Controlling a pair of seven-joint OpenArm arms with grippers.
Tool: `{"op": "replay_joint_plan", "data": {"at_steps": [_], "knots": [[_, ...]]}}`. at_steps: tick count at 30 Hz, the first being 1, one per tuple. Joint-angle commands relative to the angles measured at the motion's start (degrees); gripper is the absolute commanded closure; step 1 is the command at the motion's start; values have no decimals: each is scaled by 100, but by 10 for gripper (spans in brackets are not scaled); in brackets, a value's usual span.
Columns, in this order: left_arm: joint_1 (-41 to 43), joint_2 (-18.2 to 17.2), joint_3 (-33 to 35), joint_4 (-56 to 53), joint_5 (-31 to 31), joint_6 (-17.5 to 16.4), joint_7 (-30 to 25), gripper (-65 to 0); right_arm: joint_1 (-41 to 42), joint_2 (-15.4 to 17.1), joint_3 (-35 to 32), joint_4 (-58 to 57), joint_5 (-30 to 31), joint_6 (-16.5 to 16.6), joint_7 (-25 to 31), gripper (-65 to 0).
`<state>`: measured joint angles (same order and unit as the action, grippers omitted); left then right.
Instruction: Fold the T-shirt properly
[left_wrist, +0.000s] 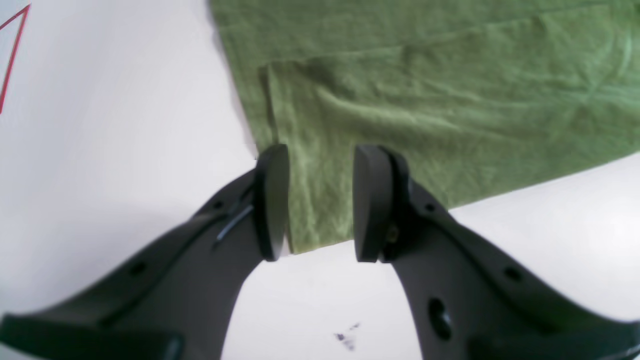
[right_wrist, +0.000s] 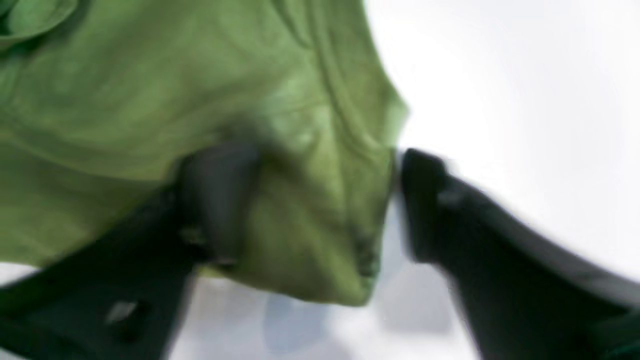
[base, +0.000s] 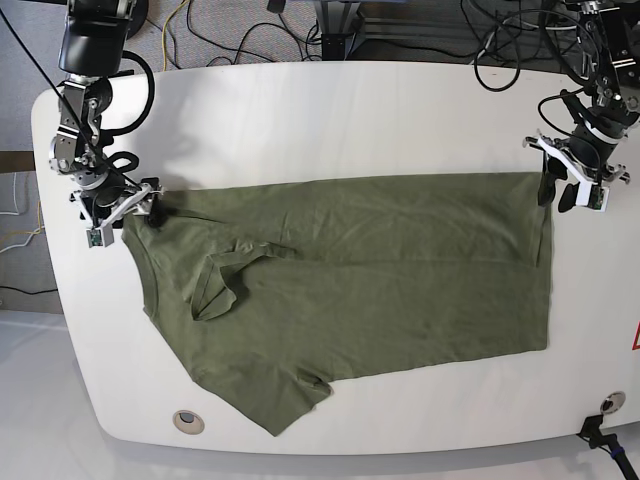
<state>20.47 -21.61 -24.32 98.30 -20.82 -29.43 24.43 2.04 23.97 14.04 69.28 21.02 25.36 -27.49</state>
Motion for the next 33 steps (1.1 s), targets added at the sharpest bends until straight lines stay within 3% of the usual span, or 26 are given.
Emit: {"op": "replay_joint_plan", "data": {"at_steps": [1,3,4,14,24,25,28,33], "knots": [[-56,-103,-43,64,-68,29,-117,-203,64,69,24,57,83,35,-43,-265],[-64,-103,-52,-68,-68,29,-117,-203,55,8,24,57,92,26,-43,-44],[-82,-103,-52,-182,-68,29,-117,-203,55,-54,24,57,39,0,-51,0],[-1032,-112,-26,-1905,-76,-6,138,-205,-147,-107,-2,66,92,26,-60,0],[-1163,-121,502,-2511,-68,-6,120,-197,-147,-212,15,75,92,35,-60,0],[-1163,-121,537,-2511,-68,-6,120,-171,-147,-221,15,92,92,35,-60,0],[-1155,-121,546,-2511,-68,-6,111,0,-165,-247,15,286,92,35,-60,0],[-1093,-121,537,-2476,-76,-6,120,0,-376,-247,-2,725,92,35,-69,0]]}}
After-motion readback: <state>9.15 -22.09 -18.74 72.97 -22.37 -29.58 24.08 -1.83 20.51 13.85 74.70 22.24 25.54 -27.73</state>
